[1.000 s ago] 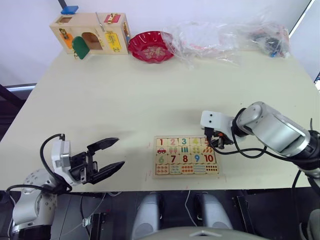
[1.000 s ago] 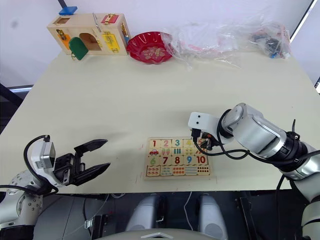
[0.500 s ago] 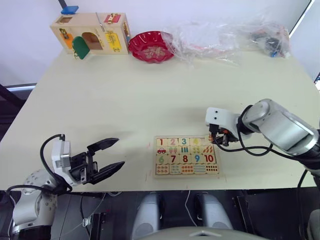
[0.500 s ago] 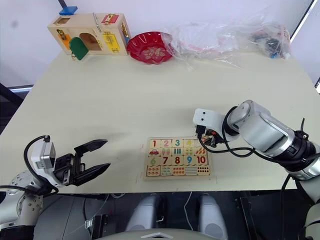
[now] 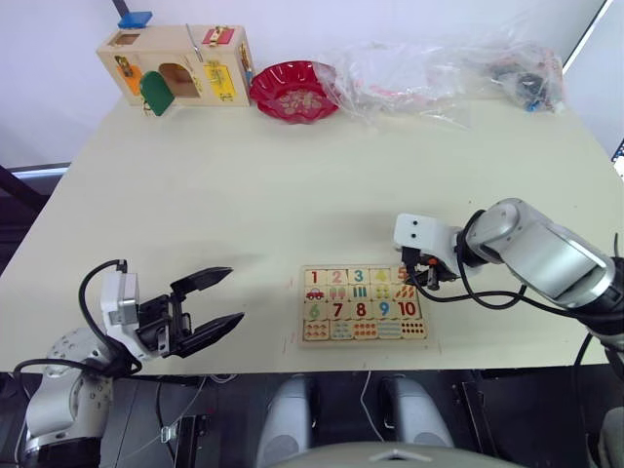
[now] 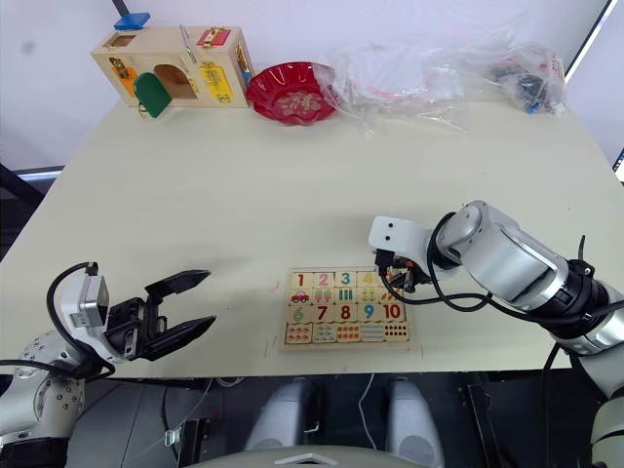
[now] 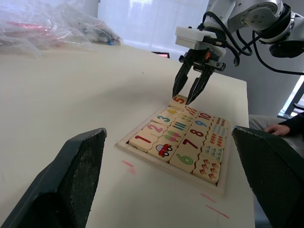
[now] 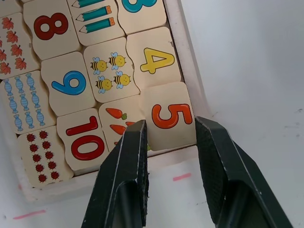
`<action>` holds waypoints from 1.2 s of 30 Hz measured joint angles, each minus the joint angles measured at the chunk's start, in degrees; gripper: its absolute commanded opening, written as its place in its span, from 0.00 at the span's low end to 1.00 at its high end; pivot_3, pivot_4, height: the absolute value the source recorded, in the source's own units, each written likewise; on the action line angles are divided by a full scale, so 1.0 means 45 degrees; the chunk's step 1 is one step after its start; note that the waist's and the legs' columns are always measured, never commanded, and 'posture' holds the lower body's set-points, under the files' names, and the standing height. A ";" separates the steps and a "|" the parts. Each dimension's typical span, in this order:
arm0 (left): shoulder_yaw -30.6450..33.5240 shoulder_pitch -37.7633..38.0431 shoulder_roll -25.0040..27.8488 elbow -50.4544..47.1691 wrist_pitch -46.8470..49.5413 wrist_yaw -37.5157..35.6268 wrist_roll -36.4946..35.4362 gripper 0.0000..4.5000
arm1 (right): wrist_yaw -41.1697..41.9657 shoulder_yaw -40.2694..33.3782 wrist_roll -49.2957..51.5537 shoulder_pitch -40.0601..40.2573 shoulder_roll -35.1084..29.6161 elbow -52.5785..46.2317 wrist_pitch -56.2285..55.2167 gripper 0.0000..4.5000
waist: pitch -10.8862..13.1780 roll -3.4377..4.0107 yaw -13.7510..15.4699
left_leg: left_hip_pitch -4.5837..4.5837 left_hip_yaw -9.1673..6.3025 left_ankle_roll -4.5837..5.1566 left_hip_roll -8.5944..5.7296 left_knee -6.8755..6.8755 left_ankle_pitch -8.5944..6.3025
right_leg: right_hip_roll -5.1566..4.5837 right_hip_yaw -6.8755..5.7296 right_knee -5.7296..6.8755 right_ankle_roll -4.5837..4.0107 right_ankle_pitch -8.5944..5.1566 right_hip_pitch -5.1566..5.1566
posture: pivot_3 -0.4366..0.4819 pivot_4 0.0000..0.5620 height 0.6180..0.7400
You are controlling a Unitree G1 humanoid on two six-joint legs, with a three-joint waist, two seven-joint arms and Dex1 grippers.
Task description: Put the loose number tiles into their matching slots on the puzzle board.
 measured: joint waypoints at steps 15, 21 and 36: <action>0.0009 0.0049 0.0016 0.0000 0.0021 0.0007 -0.0002 1.00 | 0.0005 0.0038 -0.0060 0.0094 -0.0016 0.0242 -0.0224 0.20 | 0.0000 -0.0001 0.0003 | 0.0000 0.0001 0.0000 0.0000 0.0000 0.0000 | 0.0000 0.0000 0.0000 0.0000 0.0000 0.0001 | 0.48 0.27 1.00; 0.0009 0.0030 0.0027 0.0000 0.0029 0.0007 -0.0002 1.00 | 0.0009 0.0038 -0.0058 0.0100 -0.0025 0.0241 -0.0230 0.20 | -0.0001 -0.0001 0.0002 | 0.0000 0.0001 0.0000 0.0000 0.0001 0.0000 | 0.0000 0.0000 0.0000 0.0000 0.0000 0.0001 | 0.48 0.27 1.00; 0.0010 0.0136 0.0027 0.0000 0.0033 0.0035 -0.0007 1.00 | 0.0025 0.0040 -0.0089 0.0227 -0.0026 0.0276 -0.0410 0.86 | -0.0001 -0.0002 0.0002 | 0.0000 0.0003 0.0000 0.0000 0.0001 0.0000 | 0.0000 0.0001 0.0000 0.0000 0.0000 0.0001 | 0.48 0.27 1.00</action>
